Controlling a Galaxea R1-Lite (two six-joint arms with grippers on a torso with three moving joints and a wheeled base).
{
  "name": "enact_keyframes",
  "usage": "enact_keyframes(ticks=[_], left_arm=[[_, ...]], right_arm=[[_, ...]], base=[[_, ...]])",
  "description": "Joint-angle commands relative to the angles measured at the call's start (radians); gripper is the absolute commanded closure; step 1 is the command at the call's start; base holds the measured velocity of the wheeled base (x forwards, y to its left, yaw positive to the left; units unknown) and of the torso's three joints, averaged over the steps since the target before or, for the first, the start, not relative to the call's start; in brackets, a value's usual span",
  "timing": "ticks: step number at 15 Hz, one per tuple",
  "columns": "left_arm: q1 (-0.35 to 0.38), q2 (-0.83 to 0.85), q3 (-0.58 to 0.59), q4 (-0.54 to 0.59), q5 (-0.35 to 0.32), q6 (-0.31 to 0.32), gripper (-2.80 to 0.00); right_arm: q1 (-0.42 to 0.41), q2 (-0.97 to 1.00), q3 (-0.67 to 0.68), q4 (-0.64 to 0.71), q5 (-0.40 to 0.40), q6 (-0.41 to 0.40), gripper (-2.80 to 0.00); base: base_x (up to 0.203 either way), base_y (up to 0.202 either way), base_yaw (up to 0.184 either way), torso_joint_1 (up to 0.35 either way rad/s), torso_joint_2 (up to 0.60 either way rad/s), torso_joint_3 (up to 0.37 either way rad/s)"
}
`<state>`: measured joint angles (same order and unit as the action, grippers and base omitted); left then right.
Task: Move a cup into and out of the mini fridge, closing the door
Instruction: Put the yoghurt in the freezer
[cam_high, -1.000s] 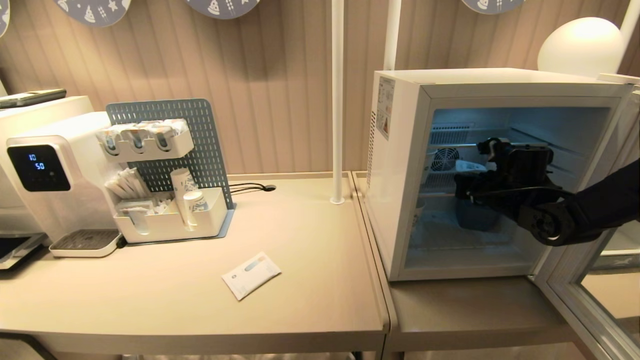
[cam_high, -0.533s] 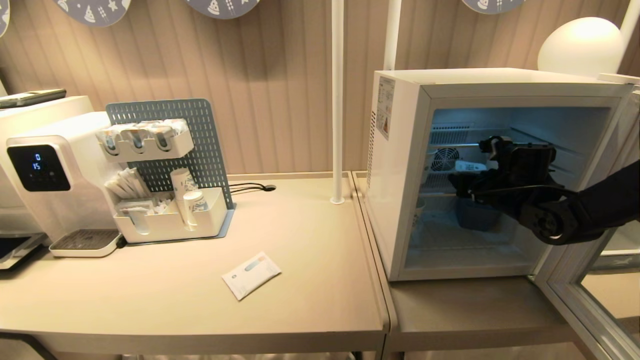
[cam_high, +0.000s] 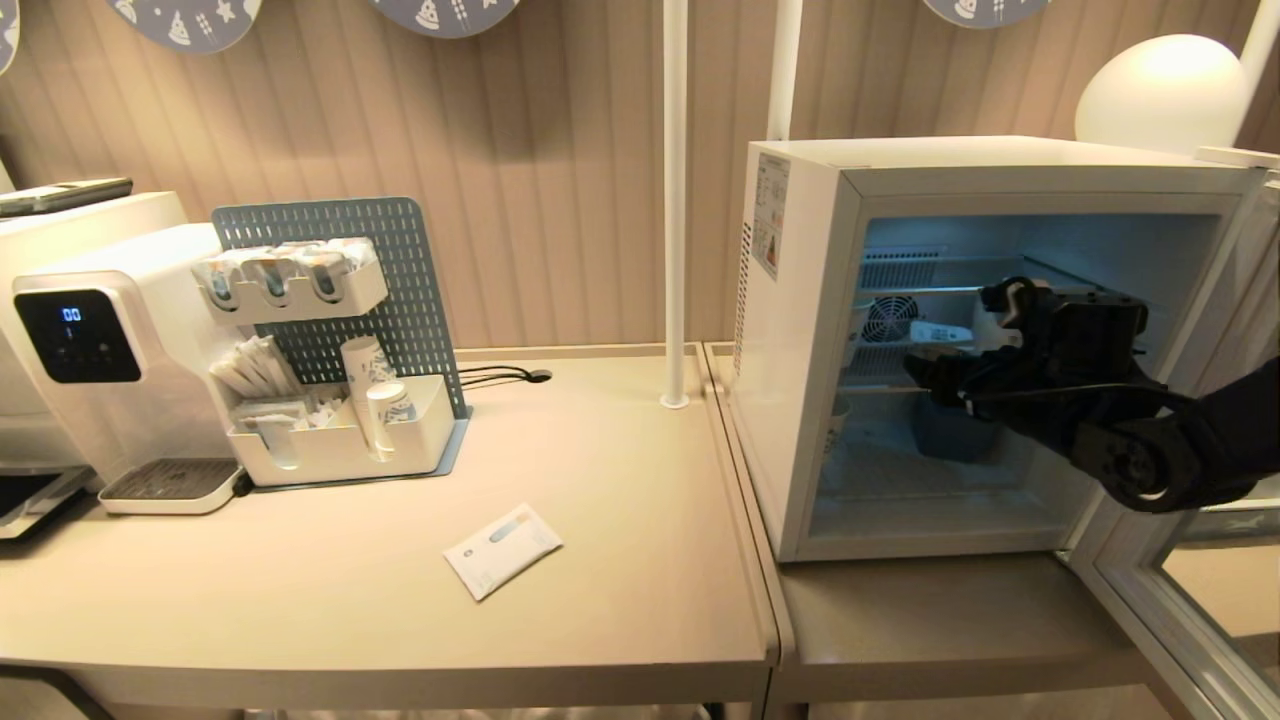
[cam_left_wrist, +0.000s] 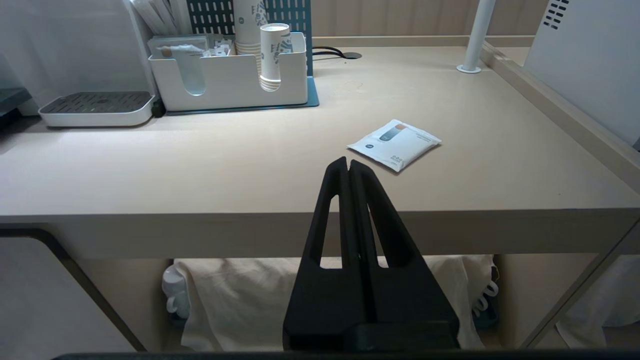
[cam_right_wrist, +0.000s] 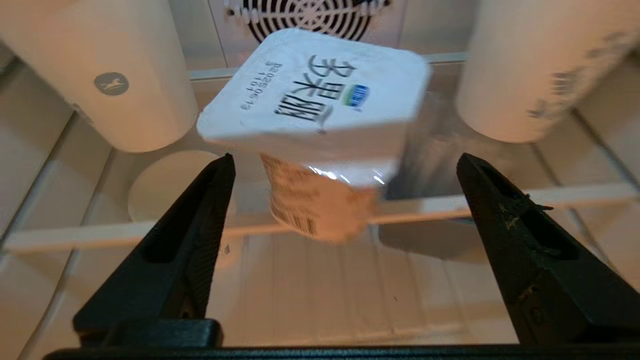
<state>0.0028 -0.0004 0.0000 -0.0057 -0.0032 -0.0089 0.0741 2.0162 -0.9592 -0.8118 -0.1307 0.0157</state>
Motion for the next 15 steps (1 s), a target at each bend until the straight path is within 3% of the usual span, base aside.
enact_keyframes(ticks=[1,8,12,15], left_arm=[[0.0,0.0,0.0,0.0,0.0,0.0,0.0],[0.0,0.0,0.0,0.0,0.0,0.0,0.0],[0.0,0.0,0.0,0.0,0.0,0.0,0.0],[0.0,0.0,0.0,0.0,0.0,0.0,0.0]], right_arm=[[-0.004,-0.04,0.035,-0.015,0.0,-0.001,-2.8],[-0.008,-0.17,0.21,-0.036,0.036,-0.001,-2.8],[-0.001,-0.234,0.387,-0.178,0.044,-0.008,-2.8],[0.038,-0.308,0.469,-0.205,0.046,-0.008,-2.8]], base=[[0.0,0.0,0.0,0.0,0.0,0.0],[0.0,0.0,0.0,0.0,0.0,0.0],[0.0,0.0,0.0,0.0,0.0,0.0],[0.0,0.0,0.0,0.0,0.0,0.0]])
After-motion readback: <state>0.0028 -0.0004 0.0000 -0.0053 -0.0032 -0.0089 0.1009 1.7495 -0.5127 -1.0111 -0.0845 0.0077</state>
